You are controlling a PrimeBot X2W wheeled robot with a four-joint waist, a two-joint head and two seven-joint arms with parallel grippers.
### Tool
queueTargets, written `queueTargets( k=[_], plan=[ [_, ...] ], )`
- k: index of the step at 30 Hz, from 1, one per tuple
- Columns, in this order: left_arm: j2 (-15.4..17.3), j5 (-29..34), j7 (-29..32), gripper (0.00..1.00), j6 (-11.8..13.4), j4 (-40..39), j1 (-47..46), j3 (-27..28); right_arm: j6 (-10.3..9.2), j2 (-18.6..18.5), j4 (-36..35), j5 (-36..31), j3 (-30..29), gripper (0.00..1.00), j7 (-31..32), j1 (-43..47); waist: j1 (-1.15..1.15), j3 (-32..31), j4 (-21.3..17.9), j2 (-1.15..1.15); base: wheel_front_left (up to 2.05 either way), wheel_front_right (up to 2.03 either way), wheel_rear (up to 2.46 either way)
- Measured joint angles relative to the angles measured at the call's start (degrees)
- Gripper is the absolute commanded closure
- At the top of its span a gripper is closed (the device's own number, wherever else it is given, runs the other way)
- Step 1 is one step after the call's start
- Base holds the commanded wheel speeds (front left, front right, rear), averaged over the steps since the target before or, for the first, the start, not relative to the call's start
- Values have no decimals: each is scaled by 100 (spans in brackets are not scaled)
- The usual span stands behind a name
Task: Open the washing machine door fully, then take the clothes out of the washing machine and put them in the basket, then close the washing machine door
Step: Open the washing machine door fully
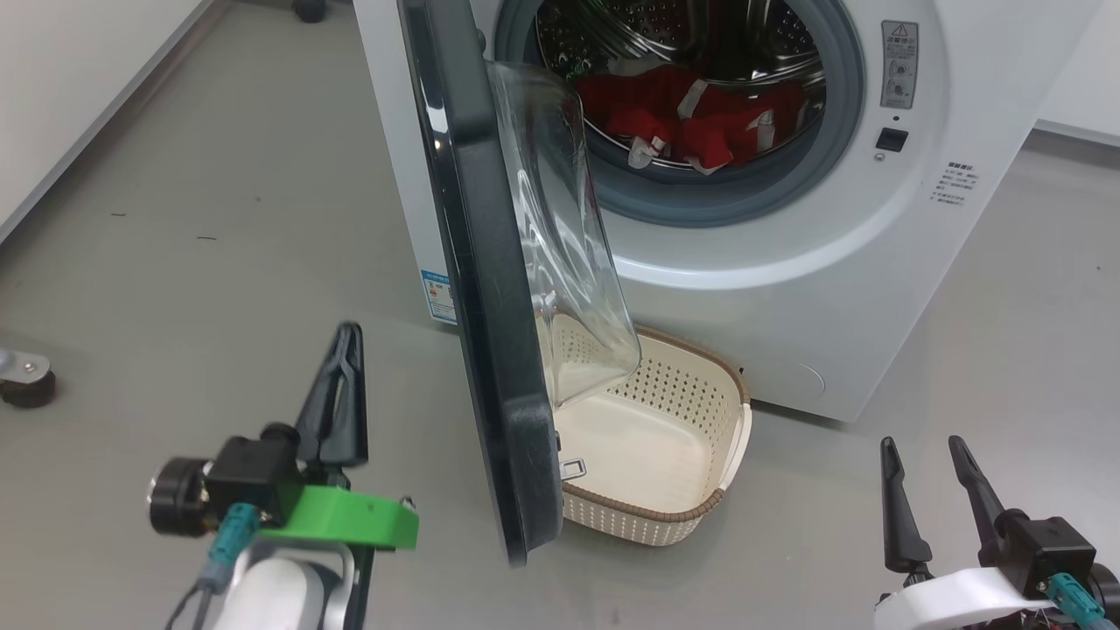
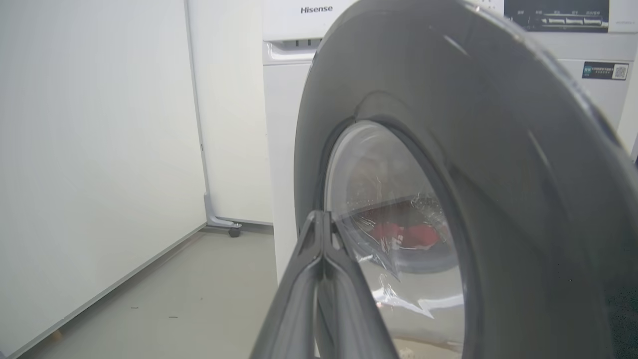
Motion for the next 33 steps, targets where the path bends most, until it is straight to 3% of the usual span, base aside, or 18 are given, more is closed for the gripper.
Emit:
queueTargets(
  k=[10,17,26,33],
  plan=[
    [-1,60,-27,100,-181,-1718,-465,-2,102,58,16,-71,-71,0,0,5,0,-7,15,0,0,0,0],
    [1,-5,-32,100,-532,-2570,-552,-681,178,88,40,-163,-86,0,0,7,0,-16,-24,0,0,0,0],
    [21,-149,62,100,-1189,-2279,-147,-1958,254,124,62,-256,-103,0,0,8,0,14,-111,0,0,0,0],
    [114,-523,742,100,-1206,-1564,361,-2513,308,160,65,-282,-129,0,0,8,0,68,-171,0,0,0,0]
  ],
)
